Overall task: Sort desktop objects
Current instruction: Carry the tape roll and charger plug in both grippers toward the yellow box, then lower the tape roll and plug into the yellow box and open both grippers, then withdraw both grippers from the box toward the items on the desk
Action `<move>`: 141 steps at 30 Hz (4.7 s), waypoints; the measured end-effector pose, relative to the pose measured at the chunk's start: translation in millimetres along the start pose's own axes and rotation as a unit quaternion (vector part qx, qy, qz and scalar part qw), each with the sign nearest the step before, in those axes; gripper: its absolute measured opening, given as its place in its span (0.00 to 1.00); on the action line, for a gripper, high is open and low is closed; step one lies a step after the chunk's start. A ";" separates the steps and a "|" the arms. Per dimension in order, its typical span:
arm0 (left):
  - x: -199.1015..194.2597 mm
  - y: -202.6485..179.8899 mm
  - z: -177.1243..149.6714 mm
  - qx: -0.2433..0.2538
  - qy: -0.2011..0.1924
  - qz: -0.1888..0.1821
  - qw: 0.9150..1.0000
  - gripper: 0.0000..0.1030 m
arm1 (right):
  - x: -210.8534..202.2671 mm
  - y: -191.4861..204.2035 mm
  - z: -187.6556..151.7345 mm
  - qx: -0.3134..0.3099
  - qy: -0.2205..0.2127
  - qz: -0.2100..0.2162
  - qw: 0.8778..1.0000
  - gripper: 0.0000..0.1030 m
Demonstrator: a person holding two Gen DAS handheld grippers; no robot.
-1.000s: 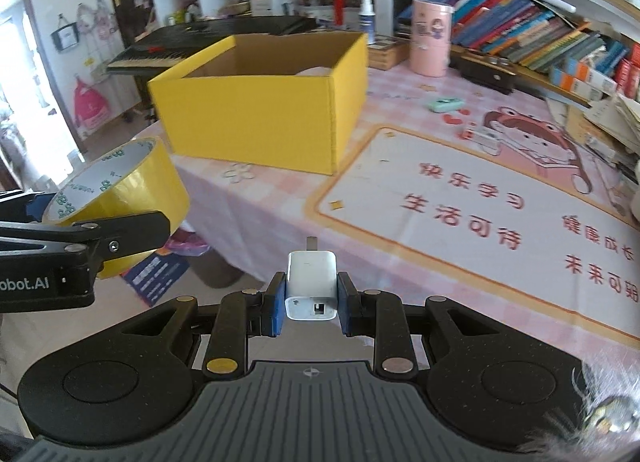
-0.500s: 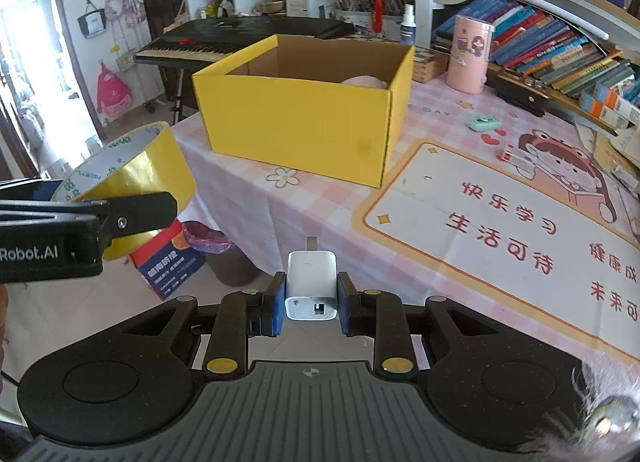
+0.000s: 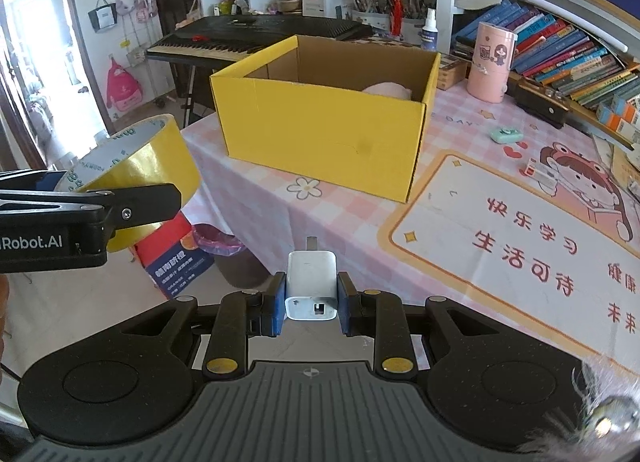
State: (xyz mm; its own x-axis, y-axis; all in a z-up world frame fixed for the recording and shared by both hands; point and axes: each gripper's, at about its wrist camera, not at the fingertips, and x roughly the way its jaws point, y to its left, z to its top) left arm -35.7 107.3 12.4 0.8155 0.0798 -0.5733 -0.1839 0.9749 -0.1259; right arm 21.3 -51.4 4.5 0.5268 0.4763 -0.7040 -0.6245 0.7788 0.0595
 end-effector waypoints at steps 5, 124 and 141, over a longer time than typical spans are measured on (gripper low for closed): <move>7.7 3.7 11.4 0.001 -0.006 0.004 1.000 0.85 | 7.0 -0.2 13.1 -0.005 -0.005 0.000 1.000 0.23; 0.7 -46.7 -1.9 0.067 -0.027 0.013 0.997 0.88 | -46.1 -35.7 -27.2 0.120 -0.085 -0.172 0.974 0.71; 18.4 -87.2 -8.2 0.114 0.015 -0.042 0.993 0.88 | -64.3 -61.6 -52.0 0.157 -0.074 -0.213 0.962 0.78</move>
State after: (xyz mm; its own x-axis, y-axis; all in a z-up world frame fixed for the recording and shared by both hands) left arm -9.2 22.0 6.1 0.8053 -0.0058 -0.5928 0.0151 0.9998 0.0107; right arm -4.2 -151.2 9.3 0.7868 0.1219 -0.6051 -0.1417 0.9898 0.0152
